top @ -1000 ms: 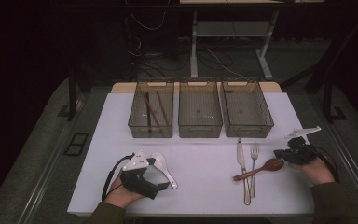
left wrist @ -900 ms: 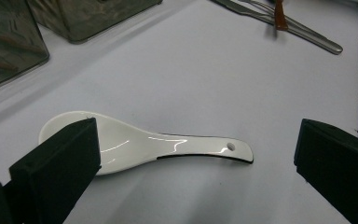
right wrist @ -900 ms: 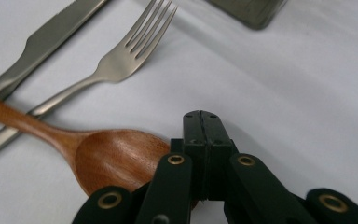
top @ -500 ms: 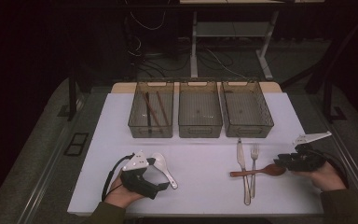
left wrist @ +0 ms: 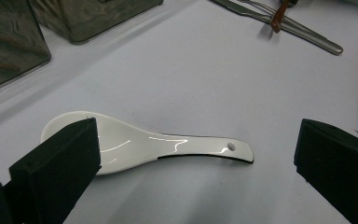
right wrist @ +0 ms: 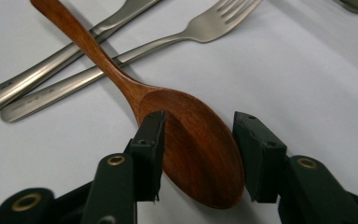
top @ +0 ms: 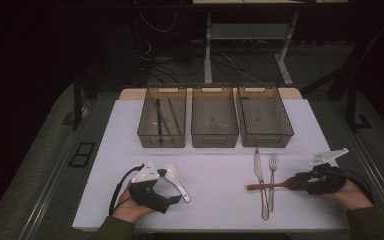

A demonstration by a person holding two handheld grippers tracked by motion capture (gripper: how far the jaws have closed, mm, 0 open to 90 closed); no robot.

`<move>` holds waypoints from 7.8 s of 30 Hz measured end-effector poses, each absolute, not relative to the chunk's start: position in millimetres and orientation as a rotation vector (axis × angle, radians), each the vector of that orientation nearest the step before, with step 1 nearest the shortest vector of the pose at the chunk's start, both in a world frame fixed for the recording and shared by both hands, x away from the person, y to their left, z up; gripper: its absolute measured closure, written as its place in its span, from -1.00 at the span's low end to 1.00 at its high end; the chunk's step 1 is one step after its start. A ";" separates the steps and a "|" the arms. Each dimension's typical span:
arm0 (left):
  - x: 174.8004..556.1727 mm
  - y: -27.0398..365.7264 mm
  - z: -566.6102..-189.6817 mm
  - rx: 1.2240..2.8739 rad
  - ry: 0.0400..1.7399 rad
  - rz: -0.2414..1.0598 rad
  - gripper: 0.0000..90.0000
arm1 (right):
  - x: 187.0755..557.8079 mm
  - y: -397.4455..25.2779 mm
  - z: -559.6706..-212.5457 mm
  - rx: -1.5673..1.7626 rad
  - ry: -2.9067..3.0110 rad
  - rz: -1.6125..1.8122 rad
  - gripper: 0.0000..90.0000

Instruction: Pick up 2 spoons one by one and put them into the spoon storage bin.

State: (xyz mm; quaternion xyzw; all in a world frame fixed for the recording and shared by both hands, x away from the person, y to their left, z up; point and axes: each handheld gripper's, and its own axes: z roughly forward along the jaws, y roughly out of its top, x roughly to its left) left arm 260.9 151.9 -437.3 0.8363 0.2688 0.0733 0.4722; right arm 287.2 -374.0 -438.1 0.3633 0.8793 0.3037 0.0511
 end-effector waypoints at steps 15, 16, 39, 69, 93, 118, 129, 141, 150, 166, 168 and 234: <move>260.8 151.5 -437.1 2.048 0.658 0.180 -1.00 | 285.3 -379.8 -433.2 0.993 2.782 1.052 0.86; 260.8 151.7 -436.9 2.049 0.657 0.180 -1.00 | 285.5 -379.5 -433.3 0.990 2.781 1.055 0.86; 263.3 157.8 -439.7 2.048 0.668 0.182 -1.00 | 296.0 -371.6 -416.2 1.024 2.630 1.152 0.86; 263.8 157.1 -439.8 2.048 0.670 0.186 -1.00 | 319.9 -334.9 -381.4 1.058 2.441 1.207 0.86; 264.2 155.4 -440.1 2.054 0.658 0.182 -1.00 | 367.5 -268.0 -354.9 1.075 2.336 1.217 0.86; 264.3 156.6 -440.4 2.053 0.663 0.181 -1.00 | 411.0 -208.1 -376.6 1.098 2.287 1.159 0.86; 263.8 157.3 -440.4 2.049 0.665 0.179 -1.00 | 414.6 -205.6 -382.9 1.119 2.286 1.206 0.37; 263.3 157.7 -439.6 2.047 0.668 0.179 -1.00 | 407.0 -218.5 -373.6 1.130 2.313 1.265 -0.05; 262.9 157.2 -438.7 2.051 0.675 0.182 -1.00 | 392.4 -236.2 -371.2 1.101 2.326 1.308 -0.29; 261.1 157.6 -437.1 2.064 0.673 0.192 -0.94 | 352.3 -255.3 -384.1 1.081 2.331 1.289 -0.60; 261.0 157.7 -436.9 2.066 0.674 0.194 -0.92 | 348.5 -258.5 -386.3 1.089 2.329 1.286 -0.61; 283.1 110.1 -444.6 2.279 0.580 0.053 0.98 | 277.8 -298.4 -445.3 1.061 2.343 1.301 -0.65</move>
